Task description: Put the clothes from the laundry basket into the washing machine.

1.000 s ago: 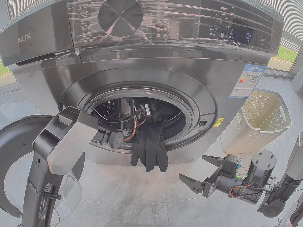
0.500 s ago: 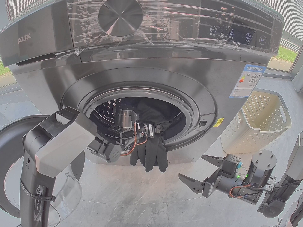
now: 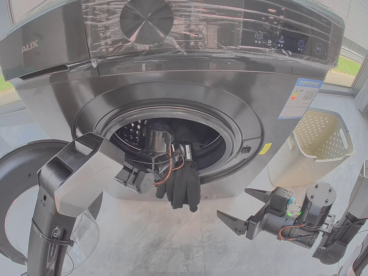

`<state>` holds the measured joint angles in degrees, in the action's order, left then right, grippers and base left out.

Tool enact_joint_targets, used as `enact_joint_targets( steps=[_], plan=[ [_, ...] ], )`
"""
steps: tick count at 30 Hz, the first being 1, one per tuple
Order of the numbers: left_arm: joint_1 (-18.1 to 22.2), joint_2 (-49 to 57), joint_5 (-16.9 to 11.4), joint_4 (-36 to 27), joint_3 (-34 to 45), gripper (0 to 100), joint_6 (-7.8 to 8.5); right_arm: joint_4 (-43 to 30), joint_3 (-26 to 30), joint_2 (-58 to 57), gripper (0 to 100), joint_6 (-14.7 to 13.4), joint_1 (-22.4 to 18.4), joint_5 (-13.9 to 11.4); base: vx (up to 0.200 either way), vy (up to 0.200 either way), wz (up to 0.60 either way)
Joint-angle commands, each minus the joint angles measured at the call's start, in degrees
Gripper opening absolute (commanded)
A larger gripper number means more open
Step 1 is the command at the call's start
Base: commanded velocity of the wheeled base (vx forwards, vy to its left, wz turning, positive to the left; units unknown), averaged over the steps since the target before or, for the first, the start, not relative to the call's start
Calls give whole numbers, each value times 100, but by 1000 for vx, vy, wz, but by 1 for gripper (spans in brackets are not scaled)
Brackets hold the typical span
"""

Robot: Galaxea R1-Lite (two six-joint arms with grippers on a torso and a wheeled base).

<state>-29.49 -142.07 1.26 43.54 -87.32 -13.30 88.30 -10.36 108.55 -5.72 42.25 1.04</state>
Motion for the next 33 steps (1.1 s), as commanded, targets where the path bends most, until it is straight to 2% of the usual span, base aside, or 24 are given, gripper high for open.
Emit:
enact_joint_targets(
  steps=[1,9,14,18,19,25,31,33],
  plan=[
    [154,-93,279,260,-514,0,-138,3,-10,18,100,0,2,2,0,0,0],
    [435,-471,648,594,-1551,0,-147,3,-36,35,100,0,2,-7,0,0,0],
    [479,-541,753,611,-2061,0,-384,3,-36,35,100,-8,2,-7,0,0,0],
    [479,-541,753,611,-2087,0,-419,3,-45,44,100,-8,-7,-7,0,0,0],
    [479,-532,753,629,-1999,100,-419,3,-45,79,100,-8,2,-7,0,0,0],
    [409,-295,762,515,-1569,100,-516,3,-71,79,100,-8,2,-7,0,0,0],
    [242,645,569,-215,-13,100,-410,3,-71,79,100,-8,2,-7,0,0,0],
    [189,848,419,-382,356,100,-305,3,-71,79,100,-8,2,-7,0,0,0]
  ],
)
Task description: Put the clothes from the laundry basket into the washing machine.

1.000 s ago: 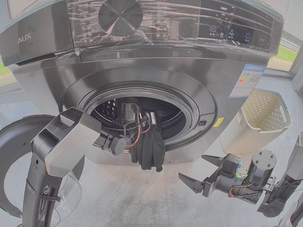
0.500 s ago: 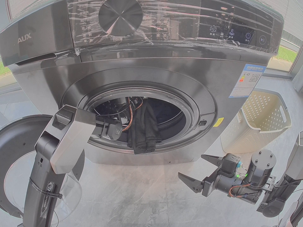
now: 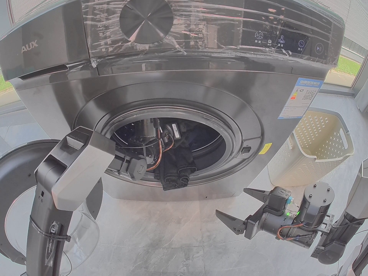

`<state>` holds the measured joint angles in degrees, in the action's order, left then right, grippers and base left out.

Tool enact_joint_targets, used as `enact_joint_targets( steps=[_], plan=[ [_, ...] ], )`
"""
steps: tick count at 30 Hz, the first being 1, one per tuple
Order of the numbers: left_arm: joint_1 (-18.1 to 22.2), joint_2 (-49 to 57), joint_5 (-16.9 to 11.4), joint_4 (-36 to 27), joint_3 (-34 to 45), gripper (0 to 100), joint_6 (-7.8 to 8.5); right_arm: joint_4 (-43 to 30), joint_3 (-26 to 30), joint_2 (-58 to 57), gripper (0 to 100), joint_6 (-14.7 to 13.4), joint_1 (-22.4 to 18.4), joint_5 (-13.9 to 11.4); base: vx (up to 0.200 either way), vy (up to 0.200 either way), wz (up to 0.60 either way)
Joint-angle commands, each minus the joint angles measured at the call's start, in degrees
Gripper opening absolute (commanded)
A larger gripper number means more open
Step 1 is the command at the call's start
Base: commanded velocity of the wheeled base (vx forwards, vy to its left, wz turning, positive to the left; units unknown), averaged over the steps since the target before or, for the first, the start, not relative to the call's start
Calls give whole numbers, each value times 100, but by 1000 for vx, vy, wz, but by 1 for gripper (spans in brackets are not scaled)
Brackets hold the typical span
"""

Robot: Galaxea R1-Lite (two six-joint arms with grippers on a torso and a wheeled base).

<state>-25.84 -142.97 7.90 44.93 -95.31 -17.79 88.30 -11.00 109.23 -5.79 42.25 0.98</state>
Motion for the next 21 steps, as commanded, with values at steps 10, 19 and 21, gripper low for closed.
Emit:
enact_joint_targets(
  steps=[10,19,21],
  plan=[
    [-290,1157,-386,-855,2069,100,618,3,-8,2,100,-1,90,8,0,0,0],
    [-316,955,-500,-855,2350,0,759,3,-17,11,100,-1,90,8,0,0,0],
    [-360,955,-500,-855,2394,0,759,3,-17,11,100,-10,90,8,0,0,0]
  ],
)
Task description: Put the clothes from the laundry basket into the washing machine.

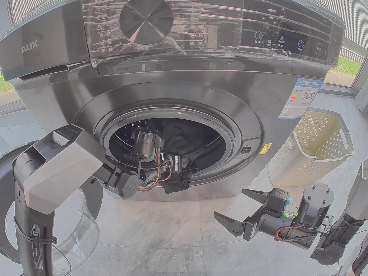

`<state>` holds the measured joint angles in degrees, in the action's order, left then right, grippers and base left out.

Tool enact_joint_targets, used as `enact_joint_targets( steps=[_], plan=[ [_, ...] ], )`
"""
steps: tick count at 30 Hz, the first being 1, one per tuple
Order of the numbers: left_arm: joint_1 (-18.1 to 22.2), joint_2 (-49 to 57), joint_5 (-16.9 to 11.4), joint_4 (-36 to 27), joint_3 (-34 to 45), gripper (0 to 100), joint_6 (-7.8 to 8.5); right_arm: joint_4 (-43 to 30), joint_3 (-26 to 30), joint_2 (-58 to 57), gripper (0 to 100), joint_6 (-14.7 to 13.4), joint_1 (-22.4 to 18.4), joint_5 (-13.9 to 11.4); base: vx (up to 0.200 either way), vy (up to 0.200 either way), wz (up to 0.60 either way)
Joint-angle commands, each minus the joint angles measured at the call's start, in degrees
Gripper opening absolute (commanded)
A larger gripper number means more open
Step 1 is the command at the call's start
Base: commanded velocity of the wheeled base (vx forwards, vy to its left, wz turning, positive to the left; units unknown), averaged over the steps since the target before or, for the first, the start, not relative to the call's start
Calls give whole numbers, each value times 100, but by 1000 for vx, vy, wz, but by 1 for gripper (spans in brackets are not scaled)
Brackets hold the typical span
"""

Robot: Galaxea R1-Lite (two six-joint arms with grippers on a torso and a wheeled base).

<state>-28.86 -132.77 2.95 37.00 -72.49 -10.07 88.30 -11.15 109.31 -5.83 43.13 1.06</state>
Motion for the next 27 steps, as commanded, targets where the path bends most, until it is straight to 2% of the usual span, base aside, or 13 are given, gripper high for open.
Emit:
enact_joint_targets(
  steps=[1,9,12,16,18,20,27],
  plan=[
    [-68,-83,-5,-70,121,0,-13,3,-1,2,100,3,2,-1,0,0,0],
    [-32,-294,48,97,-266,0,-83,3,-1,-6,100,3,-6,-1,0,0,0],
    [29,-425,109,484,-811,0,-127,3,-10,2,100,3,2,-1,0,0,0],
    [91,-496,267,668,-1268,0,-320,3,-10,2,100,3,2,-1,0,0,0],
    [108,-496,294,703,-1532,0,-531,3,-18,2,100,3,2,-1,0,0,0],
    [126,-531,303,809,-1734,0,-654,3,-27,2,100,-6,2,-9,0,0,0],
    [258,-1252,347,1319,-2630,0,-645,3,-27,11,100,3,2,-1,0,0,0]
  ],
)
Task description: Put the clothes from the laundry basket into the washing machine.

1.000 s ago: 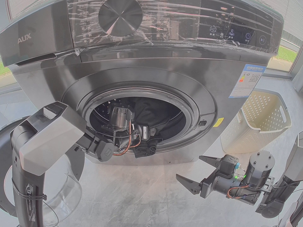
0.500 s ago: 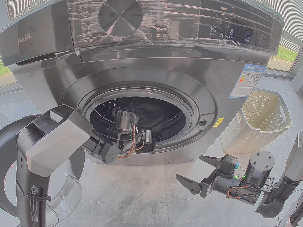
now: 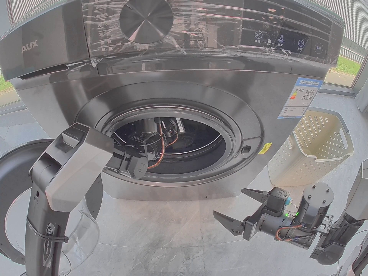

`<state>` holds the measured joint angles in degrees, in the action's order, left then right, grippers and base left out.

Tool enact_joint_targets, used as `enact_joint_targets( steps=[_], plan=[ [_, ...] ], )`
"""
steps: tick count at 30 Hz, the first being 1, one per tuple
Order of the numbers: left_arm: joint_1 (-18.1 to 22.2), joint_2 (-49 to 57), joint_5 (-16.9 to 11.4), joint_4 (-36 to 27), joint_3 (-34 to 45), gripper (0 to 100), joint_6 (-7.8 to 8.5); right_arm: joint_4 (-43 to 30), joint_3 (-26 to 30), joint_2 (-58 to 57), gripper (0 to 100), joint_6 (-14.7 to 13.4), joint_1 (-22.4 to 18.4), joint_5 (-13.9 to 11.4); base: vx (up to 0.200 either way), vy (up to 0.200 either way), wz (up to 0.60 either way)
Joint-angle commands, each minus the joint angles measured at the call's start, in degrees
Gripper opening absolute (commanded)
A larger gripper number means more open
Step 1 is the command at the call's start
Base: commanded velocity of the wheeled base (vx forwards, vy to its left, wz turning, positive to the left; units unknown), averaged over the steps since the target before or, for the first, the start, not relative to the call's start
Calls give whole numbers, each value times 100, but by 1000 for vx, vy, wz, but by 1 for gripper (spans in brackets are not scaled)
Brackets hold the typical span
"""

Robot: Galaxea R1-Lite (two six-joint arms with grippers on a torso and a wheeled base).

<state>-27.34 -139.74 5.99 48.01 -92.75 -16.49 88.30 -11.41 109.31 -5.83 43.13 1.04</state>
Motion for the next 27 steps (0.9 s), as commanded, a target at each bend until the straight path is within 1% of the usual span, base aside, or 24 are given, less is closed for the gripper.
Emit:
enact_joint_targets(
  steps=[1,2,5,9,10,15,17,19,20,21,23,26,27],
  plan=[
    [115,-572,43,227,-631,0,-3,3,-2,11,100,-6,2,-7,0,0,0],
    [142,-765,96,262,-1017,0,-3,3,-2,11,100,-6,2,-7,0,0,0],
    [194,-1029,184,244,-1641,0,-3,3,-2,11,100,-6,2,-7,0,0,0],
    [186,-1117,210,235,-1782,0,-3,3,-2,46,100,-6,2,-7,0,0,0],
    [177,-1099,210,218,-1756,100,-3,3,-2,46,100,-6,2,-7,0,0,0],
    [142,-1002,245,183,-1677,100,-29,3,7,37,100,-6,2,-7,0,0,0],
    [98,-871,351,183,-1439,100,-29,3,7,37,100,-6,2,-7,0,0,0],
    [27,-607,359,200,-965,100,-3,3,7,37,100,-6,-6,2,0,0,0],
    [27,-607,359,200,-965,100,-3,3,7,37,100,-6,-6,2,0,0,0],
    [-17,-361,359,192,-499,100,32,3,7,37,100,-6,-6,-7,0,0,0],
    [-96,-53,333,218,64,100,208,3,16,29,100,-6,-6,-7,0,0,0],
    [-105,254,324,297,749,100,735,3,25,20,100,-6,-6,-7,0,0,0],
    [-113,360,324,332,978,100,867,3,25,20,100,-6,-6,2,0,0,0]
  ],
)
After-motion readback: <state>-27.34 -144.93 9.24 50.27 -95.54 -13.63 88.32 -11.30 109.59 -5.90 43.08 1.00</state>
